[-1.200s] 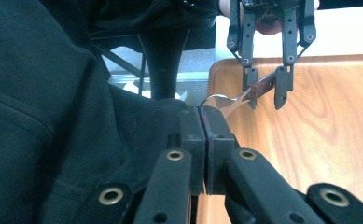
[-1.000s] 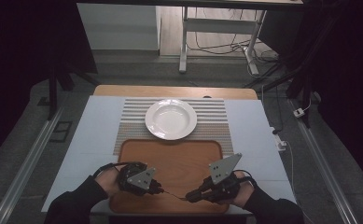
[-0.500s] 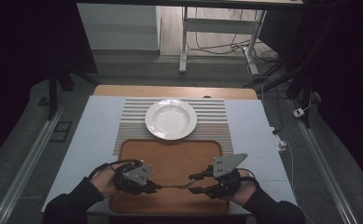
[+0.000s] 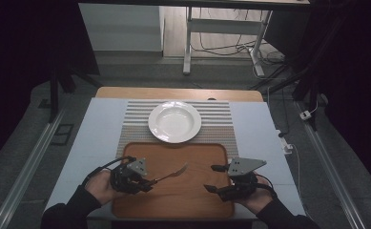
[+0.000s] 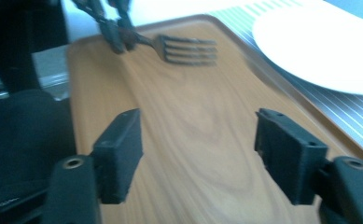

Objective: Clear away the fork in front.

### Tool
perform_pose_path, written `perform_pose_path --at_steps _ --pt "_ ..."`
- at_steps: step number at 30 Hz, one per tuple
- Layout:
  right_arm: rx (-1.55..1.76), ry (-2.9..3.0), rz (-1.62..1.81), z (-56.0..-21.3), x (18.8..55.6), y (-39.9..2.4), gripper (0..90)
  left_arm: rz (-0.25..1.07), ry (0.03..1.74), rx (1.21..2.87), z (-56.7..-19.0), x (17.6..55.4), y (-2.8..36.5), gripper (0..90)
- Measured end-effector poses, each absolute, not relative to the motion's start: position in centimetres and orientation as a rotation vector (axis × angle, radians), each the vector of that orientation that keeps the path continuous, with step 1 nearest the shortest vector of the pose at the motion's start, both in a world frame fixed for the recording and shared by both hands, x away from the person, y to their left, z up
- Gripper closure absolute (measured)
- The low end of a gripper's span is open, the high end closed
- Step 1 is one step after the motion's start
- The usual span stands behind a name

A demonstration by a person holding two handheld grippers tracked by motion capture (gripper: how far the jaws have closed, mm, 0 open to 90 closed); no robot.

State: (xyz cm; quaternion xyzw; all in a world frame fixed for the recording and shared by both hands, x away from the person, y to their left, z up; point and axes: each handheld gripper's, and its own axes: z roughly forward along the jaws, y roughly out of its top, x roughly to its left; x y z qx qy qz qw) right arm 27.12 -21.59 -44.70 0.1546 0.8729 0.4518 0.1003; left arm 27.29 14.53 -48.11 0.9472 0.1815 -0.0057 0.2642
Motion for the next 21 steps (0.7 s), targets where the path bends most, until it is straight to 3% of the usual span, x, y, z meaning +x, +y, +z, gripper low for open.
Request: perform_pose_path --at_steps 9,21 --pt "0.638 2.503 1.287 -44.8 26.9 -23.3 11.1 0.000 0.697 2.564 -48.3 27.2 15.3 79.8" --pt "0.825 2.449 1.138 -45.6 26.4 -25.5 1.4 0.058 1.014 2.508 -48.8 26.7 16.7 79.8"
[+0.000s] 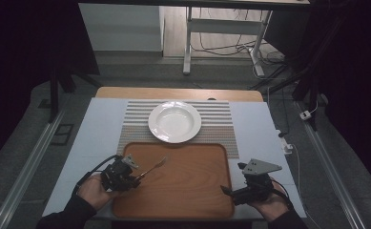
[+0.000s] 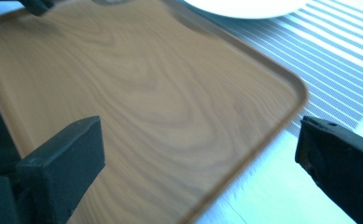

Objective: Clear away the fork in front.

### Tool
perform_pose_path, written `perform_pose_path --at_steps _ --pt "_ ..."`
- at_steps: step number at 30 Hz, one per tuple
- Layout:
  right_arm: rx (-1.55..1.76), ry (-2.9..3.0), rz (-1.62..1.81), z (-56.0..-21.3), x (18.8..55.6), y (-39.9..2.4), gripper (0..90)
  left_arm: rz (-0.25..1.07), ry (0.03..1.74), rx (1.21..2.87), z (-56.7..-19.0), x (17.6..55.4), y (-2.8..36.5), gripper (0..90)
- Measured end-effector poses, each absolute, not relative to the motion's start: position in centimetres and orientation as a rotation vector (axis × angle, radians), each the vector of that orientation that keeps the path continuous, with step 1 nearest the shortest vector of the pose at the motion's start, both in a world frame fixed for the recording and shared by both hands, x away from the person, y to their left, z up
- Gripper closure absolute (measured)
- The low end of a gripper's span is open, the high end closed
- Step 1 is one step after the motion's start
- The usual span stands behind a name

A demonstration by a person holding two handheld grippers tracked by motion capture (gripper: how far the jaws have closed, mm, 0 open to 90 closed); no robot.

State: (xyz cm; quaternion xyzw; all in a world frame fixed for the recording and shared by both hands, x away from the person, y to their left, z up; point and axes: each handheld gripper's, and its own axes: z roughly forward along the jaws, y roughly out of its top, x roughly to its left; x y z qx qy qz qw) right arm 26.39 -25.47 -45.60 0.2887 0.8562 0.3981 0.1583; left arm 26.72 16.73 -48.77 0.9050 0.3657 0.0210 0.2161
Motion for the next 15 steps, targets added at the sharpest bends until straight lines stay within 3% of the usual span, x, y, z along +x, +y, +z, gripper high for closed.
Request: perform_pose_path --at_steps 15 --pt "0.938 2.385 1.064 -45.8 25.8 -27.6 0.0 0.016 1.314 2.464 -50.0 26.8 17.1 79.7"
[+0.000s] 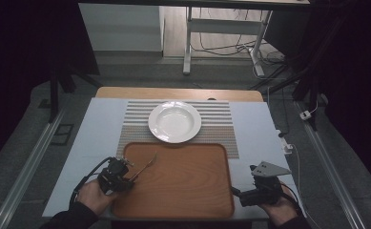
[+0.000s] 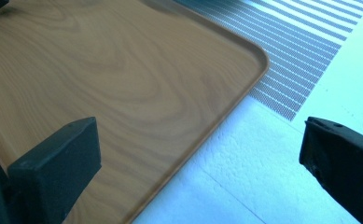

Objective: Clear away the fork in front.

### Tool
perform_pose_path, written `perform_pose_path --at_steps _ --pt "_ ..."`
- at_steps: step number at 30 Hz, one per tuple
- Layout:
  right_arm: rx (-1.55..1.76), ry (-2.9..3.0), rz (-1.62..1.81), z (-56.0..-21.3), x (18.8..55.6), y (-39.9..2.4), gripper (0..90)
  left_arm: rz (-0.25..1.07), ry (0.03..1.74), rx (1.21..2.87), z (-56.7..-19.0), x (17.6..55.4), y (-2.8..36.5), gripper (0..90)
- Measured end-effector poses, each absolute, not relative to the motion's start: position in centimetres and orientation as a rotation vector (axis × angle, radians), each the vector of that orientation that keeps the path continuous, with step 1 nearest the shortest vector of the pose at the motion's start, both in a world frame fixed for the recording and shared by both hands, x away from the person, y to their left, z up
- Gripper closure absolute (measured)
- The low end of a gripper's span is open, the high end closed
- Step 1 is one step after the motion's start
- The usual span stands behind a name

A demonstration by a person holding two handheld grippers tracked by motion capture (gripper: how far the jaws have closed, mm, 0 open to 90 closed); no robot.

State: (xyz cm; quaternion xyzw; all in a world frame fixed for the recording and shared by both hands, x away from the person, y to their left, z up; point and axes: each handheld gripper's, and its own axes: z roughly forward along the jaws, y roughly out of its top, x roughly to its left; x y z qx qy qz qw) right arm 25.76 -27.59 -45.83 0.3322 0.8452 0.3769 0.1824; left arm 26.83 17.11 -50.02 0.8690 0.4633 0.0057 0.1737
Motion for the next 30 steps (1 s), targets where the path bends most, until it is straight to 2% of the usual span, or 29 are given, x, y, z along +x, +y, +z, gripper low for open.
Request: perform_pose_path --at_steps 9,12,13,19,20,25,30 --pt "0.988 2.391 1.042 -46.0 25.5 -28.3 0.0 -0.015 1.309 2.493 -50.5 27.1 16.7 78.5" --pt "1.018 2.379 1.056 -45.9 25.4 -28.7 0.0 -0.047 1.292 2.481 -50.5 27.1 16.8 73.6" --pt "1.029 2.371 1.063 -45.9 25.4 -28.7 0.0 -0.047 1.285 2.482 -50.5 27.1 16.8 71.3" --pt "1.038 2.366 1.068 -45.8 25.2 -29.1 0.0 -0.005 1.258 2.417 -49.6 27.1 17.4 70.0" --pt "1.034 2.366 1.067 -45.8 25.2 -29.1 0.0 0.005 1.248 2.408 -49.3 27.2 17.6 70.7" --pt "1.038 2.357 1.064 -45.7 24.9 -29.3 0.0 0.024 1.172 2.376 -48.6 28.0 17.9 85.3" --pt "1.043 2.349 1.071 -45.7 24.8 -29.4 0.0 0.034 1.133 2.364 -48.4 29.4 17.6 89.0"
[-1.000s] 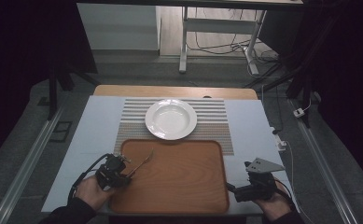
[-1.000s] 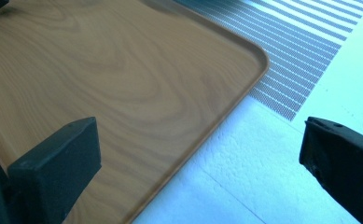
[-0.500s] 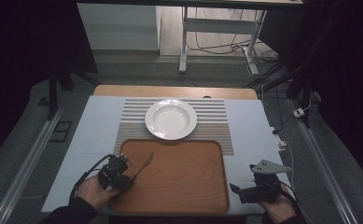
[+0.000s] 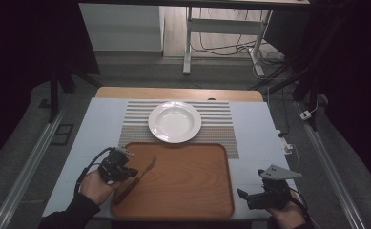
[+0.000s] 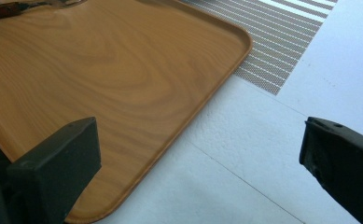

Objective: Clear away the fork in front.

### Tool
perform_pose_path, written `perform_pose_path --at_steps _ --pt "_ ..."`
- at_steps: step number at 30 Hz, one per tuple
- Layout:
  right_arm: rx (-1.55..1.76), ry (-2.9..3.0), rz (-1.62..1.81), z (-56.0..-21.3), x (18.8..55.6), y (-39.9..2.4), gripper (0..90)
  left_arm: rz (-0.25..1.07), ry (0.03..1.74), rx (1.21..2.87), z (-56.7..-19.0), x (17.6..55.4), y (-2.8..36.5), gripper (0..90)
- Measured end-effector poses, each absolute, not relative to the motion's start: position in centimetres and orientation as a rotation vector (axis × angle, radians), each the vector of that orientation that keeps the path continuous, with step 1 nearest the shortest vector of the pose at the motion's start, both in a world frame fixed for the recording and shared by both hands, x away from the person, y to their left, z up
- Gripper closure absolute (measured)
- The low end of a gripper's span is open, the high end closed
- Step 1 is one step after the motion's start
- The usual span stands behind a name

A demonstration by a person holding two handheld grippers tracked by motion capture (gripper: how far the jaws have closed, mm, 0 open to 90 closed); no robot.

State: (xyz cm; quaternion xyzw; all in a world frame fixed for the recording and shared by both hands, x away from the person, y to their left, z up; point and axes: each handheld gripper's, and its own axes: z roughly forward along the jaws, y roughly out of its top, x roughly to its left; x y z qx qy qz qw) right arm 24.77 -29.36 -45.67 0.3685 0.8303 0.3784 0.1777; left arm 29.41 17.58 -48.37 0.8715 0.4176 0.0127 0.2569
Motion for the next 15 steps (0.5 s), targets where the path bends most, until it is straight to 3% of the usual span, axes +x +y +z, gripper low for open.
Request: perform_pose_path --at_steps 15 --pt "1.036 2.376 1.049 -45.8 24.9 -29.2 0.0 0.046 1.131 2.338 -49.6 34.0 16.0 89.2"
